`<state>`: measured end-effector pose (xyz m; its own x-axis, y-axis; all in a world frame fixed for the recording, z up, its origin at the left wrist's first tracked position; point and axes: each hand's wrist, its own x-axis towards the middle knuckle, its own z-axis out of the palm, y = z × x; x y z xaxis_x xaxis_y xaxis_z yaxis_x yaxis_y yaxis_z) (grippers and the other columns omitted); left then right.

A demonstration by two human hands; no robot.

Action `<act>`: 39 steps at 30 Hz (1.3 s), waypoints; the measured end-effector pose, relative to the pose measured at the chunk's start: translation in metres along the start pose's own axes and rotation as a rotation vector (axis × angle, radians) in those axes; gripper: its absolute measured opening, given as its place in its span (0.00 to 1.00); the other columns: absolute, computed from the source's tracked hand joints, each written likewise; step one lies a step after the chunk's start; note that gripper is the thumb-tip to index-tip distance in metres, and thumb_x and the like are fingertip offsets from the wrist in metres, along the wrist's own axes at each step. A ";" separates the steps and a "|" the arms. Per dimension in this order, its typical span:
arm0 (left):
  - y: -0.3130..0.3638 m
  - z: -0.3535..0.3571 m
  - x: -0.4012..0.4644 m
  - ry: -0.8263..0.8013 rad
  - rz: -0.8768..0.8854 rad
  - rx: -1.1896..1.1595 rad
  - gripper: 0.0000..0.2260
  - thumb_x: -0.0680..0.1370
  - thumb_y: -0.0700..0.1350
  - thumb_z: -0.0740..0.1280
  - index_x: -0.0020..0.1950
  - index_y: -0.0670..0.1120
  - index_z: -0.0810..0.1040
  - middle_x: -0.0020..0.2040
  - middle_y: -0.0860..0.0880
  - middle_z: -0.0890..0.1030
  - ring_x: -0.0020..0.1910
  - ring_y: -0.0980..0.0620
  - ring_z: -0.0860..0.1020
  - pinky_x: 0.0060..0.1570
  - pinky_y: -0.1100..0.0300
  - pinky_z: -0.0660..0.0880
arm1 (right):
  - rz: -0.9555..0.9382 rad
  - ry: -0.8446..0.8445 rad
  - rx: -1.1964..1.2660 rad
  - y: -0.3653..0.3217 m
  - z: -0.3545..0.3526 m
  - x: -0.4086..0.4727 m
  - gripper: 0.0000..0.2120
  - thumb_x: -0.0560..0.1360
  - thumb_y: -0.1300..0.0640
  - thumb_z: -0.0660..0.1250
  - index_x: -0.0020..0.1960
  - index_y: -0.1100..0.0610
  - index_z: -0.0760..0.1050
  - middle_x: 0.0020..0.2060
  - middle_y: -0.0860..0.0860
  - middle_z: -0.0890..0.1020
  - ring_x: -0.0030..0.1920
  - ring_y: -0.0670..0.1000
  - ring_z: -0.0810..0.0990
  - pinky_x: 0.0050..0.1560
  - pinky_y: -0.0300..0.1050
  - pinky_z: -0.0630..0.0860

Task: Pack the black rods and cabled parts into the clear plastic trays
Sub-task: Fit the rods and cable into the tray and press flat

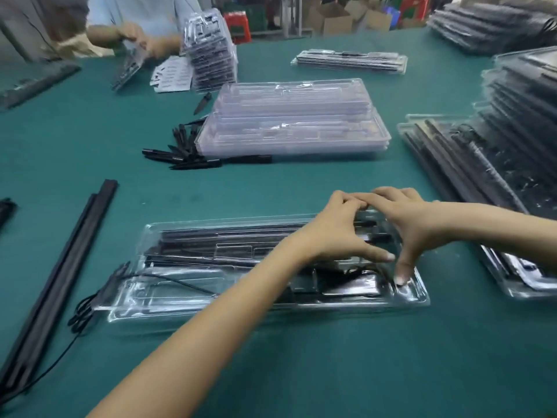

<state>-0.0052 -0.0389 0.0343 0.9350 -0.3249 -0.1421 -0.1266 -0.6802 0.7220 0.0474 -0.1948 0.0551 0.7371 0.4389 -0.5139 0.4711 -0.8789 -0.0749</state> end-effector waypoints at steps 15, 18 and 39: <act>-0.059 -0.067 -0.077 -0.185 -0.196 0.387 0.44 0.72 0.64 0.67 0.78 0.56 0.42 0.78 0.60 0.42 0.75 0.60 0.36 0.68 0.34 0.31 | -0.014 -0.080 -0.007 0.004 -0.007 -0.001 0.67 0.46 0.36 0.80 0.75 0.36 0.43 0.74 0.47 0.48 0.72 0.57 0.51 0.73 0.56 0.58; -0.066 -0.067 -0.080 -0.217 -0.172 0.319 0.42 0.74 0.59 0.67 0.78 0.57 0.41 0.77 0.60 0.40 0.73 0.63 0.34 0.67 0.38 0.27 | -0.035 -0.089 0.024 0.008 -0.008 -0.004 0.69 0.40 0.32 0.75 0.75 0.35 0.44 0.74 0.46 0.48 0.73 0.57 0.50 0.73 0.55 0.56; -0.086 -0.067 -0.109 -0.078 -0.167 0.369 0.41 0.71 0.66 0.66 0.77 0.63 0.46 0.76 0.65 0.41 0.74 0.64 0.35 0.68 0.42 0.26 | -0.061 -0.162 -0.042 0.022 -0.004 0.007 0.70 0.40 0.24 0.72 0.70 0.31 0.32 0.75 0.45 0.40 0.75 0.56 0.43 0.74 0.54 0.49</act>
<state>-0.0738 0.0993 0.0330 0.9265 -0.2294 -0.2982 -0.0988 -0.9132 0.3954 0.0648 -0.2108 0.0535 0.6202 0.4526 -0.6407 0.5350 -0.8414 -0.0765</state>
